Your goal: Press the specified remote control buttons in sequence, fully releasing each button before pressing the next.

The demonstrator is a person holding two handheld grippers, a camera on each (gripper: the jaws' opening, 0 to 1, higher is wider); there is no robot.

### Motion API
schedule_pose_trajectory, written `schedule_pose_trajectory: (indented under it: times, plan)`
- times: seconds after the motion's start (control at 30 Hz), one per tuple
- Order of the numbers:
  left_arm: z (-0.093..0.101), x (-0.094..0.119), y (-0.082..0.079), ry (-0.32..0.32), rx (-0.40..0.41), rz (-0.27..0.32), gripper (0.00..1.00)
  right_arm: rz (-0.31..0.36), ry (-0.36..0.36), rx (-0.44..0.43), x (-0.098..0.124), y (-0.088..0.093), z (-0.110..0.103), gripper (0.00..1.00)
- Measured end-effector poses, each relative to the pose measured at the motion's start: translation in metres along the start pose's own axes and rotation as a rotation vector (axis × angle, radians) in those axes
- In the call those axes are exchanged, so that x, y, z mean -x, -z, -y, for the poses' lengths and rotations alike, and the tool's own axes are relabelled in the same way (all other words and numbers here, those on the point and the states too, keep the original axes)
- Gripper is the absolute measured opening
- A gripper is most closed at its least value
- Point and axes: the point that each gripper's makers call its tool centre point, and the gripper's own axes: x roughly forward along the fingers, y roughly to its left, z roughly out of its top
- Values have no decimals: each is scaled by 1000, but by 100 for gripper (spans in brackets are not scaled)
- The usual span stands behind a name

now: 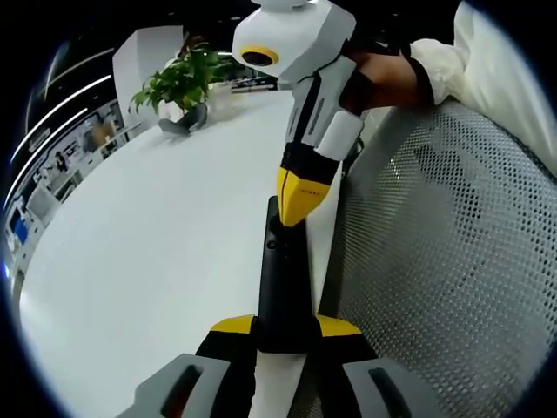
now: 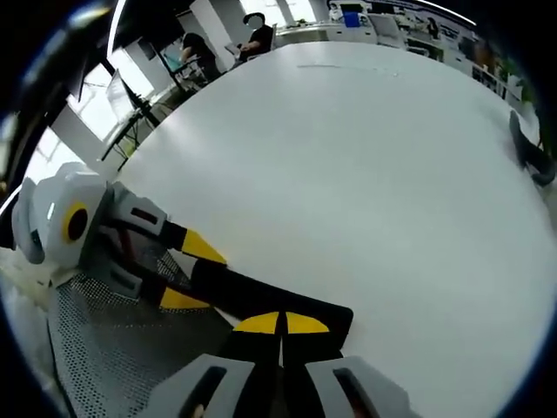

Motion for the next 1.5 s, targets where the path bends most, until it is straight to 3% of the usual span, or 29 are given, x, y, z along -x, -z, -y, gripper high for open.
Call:
schedule_pose_trajectory:
  times: [0.2,0.33,0.63,1.5]
  plan:
    - [2,-1,0,10,8,1,25,-20,4,19,-3,3,-1,0]
    - [1,-1,0,8,2,3,25,-5,24,73,-4,1,0,0]
    - [0,-1,0,7,8,-1,25,3,39,92,-5,0,1,0]
    - [-4,1,3,-8,52,-39,25,15,24,18,-5,-1,4,0]
